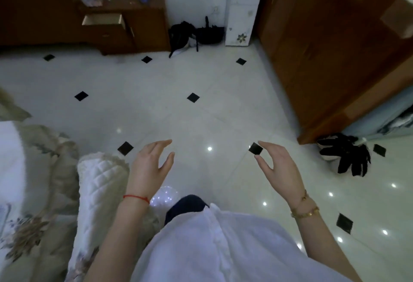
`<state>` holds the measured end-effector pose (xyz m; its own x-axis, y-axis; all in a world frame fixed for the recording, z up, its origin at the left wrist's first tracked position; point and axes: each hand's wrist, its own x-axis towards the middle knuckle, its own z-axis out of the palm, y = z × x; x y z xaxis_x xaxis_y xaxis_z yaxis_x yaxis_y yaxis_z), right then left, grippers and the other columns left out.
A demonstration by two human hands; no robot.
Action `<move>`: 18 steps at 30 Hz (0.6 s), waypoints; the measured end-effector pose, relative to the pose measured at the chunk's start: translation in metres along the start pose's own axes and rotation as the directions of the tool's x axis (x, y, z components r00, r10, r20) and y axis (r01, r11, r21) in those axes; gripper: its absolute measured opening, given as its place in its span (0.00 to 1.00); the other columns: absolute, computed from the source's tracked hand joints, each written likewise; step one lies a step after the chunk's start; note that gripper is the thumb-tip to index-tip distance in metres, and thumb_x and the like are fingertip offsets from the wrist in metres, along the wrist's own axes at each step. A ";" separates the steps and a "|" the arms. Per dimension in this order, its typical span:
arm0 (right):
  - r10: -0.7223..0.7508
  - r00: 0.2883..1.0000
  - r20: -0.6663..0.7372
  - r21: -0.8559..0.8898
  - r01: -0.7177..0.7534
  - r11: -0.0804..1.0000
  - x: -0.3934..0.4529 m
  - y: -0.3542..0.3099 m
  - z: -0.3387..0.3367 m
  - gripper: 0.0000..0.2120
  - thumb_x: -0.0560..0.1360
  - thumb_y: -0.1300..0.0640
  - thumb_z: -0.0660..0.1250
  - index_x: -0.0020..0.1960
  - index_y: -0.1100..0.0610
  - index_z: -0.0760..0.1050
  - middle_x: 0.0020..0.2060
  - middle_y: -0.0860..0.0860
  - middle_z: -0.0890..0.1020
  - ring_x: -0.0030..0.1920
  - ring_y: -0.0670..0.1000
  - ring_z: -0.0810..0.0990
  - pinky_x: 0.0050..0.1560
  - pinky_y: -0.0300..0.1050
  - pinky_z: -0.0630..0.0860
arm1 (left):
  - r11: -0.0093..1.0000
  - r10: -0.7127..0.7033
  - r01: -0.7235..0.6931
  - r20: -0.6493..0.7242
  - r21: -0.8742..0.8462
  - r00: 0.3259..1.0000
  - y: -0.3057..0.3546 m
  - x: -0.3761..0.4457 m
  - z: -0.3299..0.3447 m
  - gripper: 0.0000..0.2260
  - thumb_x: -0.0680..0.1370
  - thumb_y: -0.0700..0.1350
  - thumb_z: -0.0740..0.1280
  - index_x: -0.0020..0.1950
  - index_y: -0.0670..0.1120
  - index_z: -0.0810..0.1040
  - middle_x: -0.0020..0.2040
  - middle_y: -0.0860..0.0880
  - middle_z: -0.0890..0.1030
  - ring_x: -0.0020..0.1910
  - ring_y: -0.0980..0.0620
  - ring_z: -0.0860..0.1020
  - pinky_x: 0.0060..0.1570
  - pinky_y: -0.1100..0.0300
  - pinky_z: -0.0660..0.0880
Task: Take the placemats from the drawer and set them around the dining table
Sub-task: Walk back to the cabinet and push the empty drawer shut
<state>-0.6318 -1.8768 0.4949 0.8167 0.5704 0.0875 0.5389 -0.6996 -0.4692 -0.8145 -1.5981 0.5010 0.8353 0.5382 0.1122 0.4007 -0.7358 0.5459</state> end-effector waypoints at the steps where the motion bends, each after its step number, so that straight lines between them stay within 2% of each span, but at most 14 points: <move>1: -0.028 0.999 0.016 0.003 0.028 1.000 0.025 0.000 0.001 0.18 0.78 0.52 0.66 0.65 0.57 0.75 0.59 0.52 0.80 0.61 0.52 0.75 0.63 0.35 0.64 | 1.000 -0.030 0.030 -0.013 0.003 0.999 -0.003 0.013 -0.001 0.15 0.78 0.47 0.67 0.64 0.46 0.76 0.58 0.47 0.80 0.59 0.49 0.77 0.59 0.60 0.70; 7: -0.154 0.981 0.118 0.054 0.148 0.987 0.164 -0.010 0.032 0.19 0.78 0.51 0.66 0.67 0.56 0.74 0.60 0.51 0.79 0.63 0.50 0.73 0.63 0.33 0.62 | 0.984 -0.176 0.179 -0.118 0.014 0.977 -0.038 0.099 0.008 0.14 0.76 0.44 0.69 0.61 0.44 0.79 0.55 0.46 0.81 0.57 0.47 0.78 0.57 0.59 0.71; 11: -0.211 0.967 0.141 0.098 0.198 0.975 0.258 -0.025 0.065 0.19 0.78 0.51 0.66 0.66 0.56 0.74 0.60 0.51 0.79 0.62 0.49 0.73 0.62 0.29 0.60 | 0.975 -0.222 0.224 -0.138 -0.004 0.965 -0.070 0.170 0.008 0.16 0.77 0.50 0.64 0.61 0.45 0.78 0.50 0.47 0.82 0.52 0.47 0.79 0.55 0.53 0.76; 15: -0.258 0.952 0.161 0.128 0.240 0.962 0.359 -0.061 0.088 0.19 0.79 0.50 0.64 0.68 0.55 0.73 0.62 0.48 0.77 0.64 0.46 0.71 0.62 0.30 0.60 | 0.966 -0.251 0.258 -0.194 0.011 0.948 -0.102 0.257 -0.011 0.15 0.77 0.48 0.66 0.62 0.45 0.78 0.55 0.47 0.81 0.56 0.47 0.77 0.58 0.55 0.73; 18: -0.299 0.942 0.154 0.148 0.277 0.949 0.439 -0.092 0.104 0.19 0.79 0.50 0.64 0.68 0.55 0.73 0.61 0.49 0.78 0.63 0.47 0.72 0.62 0.30 0.61 | 0.964 -0.251 0.264 -0.226 0.028 0.941 -0.131 0.329 -0.031 0.16 0.76 0.50 0.64 0.61 0.45 0.78 0.55 0.46 0.81 0.56 0.46 0.78 0.57 0.55 0.73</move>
<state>-0.3442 -1.5166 0.4849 0.5764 0.8124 0.0878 0.7075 -0.4424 -0.5510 -0.6041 -1.3124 0.4921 0.6008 0.7841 0.1558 0.6172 -0.5788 0.5330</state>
